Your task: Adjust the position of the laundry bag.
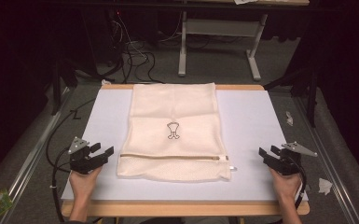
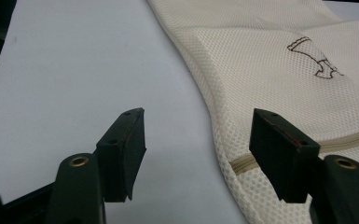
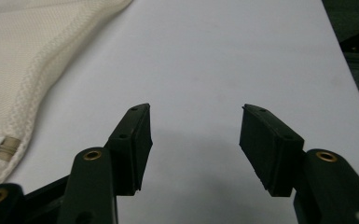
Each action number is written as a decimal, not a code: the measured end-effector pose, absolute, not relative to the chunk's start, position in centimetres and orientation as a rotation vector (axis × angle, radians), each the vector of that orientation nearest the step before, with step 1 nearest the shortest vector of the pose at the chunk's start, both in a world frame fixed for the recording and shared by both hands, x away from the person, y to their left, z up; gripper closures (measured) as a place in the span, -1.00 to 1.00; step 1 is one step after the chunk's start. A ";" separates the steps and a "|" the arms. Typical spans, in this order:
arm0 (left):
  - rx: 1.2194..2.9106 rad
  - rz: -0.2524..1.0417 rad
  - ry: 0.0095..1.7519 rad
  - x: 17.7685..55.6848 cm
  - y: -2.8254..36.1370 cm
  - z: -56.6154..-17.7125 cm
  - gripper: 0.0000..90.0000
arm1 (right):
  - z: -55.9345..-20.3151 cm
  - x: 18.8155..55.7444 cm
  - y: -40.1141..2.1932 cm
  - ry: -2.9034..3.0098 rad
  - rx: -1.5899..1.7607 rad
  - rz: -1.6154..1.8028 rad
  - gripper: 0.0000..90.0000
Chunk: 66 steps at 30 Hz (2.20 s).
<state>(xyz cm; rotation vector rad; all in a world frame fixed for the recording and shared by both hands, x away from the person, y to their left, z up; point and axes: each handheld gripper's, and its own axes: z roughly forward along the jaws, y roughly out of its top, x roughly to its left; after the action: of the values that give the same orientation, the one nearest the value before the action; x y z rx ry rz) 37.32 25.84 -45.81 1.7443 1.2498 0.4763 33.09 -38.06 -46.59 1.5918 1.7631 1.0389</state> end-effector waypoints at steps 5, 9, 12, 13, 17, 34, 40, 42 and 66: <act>1.758 0.480 1.243 37.0 25.4 -45.3 -0.14 | -46.1 32.7 -37.2 1.805 1.567 1.079 0.07; 1.757 0.451 1.242 37.0 25.2 -45.2 -0.14 | -45.9 32.8 -36.5 1.830 1.562 1.077 0.15; 1.755 0.416 1.232 37.1 25.1 -45.1 -0.15 | -45.8 32.8 -36.1 1.844 1.554 1.086 0.18; 1.768 0.406 1.227 37.2 24.7 -45.0 -0.15 | -45.6 33.0 -35.6 1.862 1.548 1.092 0.19; 1.791 0.396 1.208 37.2 24.0 -44.9 -0.15 | -45.3 33.2 -34.7 1.904 1.516 1.111 0.23; 1.922 0.423 1.237 38.2 20.9 -44.4 -0.18 | -45.0 35.3 -29.8 2.059 1.489 1.128 0.27; 1.951 0.419 1.238 38.6 20.0 -44.6 -0.19 | -45.0 36.3 -28.1 2.115 1.483 1.090 0.28; 1.964 0.420 1.248 38.8 19.7 -44.6 -0.19 | -44.9 36.8 -27.7 2.136 1.483 1.065 0.28; 1.997 0.363 1.402 41.9 18.8 -46.7 0.10 | -45.9 40.4 -25.1 2.236 1.579 0.931 0.31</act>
<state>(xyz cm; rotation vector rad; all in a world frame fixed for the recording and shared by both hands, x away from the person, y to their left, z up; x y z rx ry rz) 41.88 18.82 -46.65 1.9968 1.4016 0.3634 40.43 -25.09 -45.92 1.5790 2.2363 0.9309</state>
